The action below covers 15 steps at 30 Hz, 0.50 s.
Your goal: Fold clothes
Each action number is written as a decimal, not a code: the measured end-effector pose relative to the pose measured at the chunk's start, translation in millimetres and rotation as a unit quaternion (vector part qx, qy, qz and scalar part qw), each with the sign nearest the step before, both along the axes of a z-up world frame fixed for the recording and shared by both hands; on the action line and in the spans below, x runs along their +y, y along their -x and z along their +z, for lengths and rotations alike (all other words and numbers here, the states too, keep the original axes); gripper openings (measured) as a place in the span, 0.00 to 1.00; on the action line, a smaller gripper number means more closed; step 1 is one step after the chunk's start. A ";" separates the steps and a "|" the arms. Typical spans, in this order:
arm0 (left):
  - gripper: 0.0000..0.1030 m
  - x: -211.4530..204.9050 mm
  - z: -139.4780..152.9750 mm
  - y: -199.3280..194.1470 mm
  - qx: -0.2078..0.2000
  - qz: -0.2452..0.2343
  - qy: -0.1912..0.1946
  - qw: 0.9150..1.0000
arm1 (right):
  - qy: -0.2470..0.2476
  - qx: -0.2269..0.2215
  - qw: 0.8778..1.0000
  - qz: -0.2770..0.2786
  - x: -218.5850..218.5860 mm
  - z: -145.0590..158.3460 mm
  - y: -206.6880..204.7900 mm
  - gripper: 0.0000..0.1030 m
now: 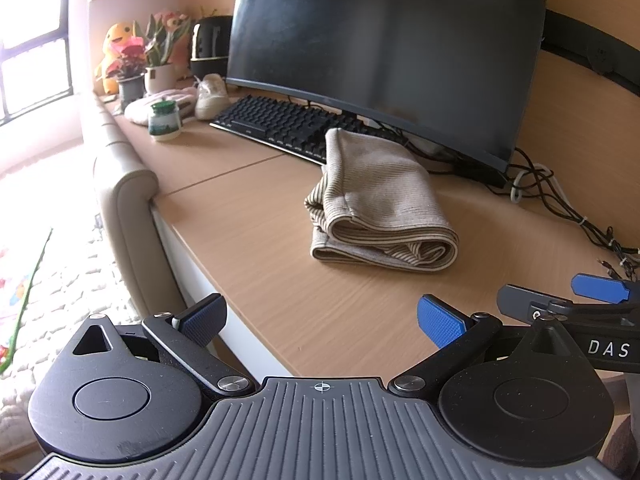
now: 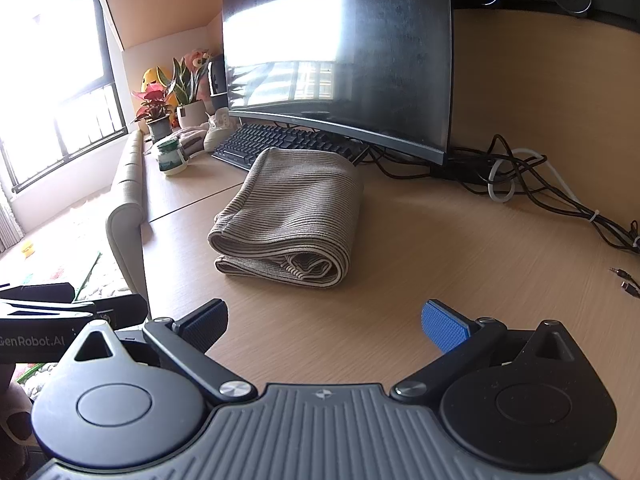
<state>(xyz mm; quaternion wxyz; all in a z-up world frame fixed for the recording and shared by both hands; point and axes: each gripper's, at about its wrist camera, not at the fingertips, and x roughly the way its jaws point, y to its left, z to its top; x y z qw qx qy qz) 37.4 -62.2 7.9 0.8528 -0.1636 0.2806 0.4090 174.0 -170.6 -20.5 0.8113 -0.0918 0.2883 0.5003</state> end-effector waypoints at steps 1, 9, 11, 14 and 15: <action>1.00 0.0 -0.2 -0.1 0.000 0.000 0.001 1.000 | 0.000 0.000 1.000 0.000 -0.2 -0.1 0.0 1.00; 1.00 2.0 -2.0 -0.8 0.001 -0.001 0.008 1.000 | 0.003 0.000 1.000 -0.002 -0.1 -0.5 1.3 1.00; 1.00 2.5 -2.2 -0.9 0.001 -0.001 0.009 1.000 | 0.003 0.000 1.000 -0.003 0.1 -0.3 1.6 1.00; 1.00 3.0 -2.6 -0.8 0.000 -0.002 0.009 1.000 | 0.004 0.000 1.000 -0.003 0.1 -0.1 1.7 1.00; 1.00 2.8 -2.6 -0.7 -0.001 -0.003 0.008 1.000 | 0.004 0.000 1.000 -0.003 0.1 0.0 1.7 1.00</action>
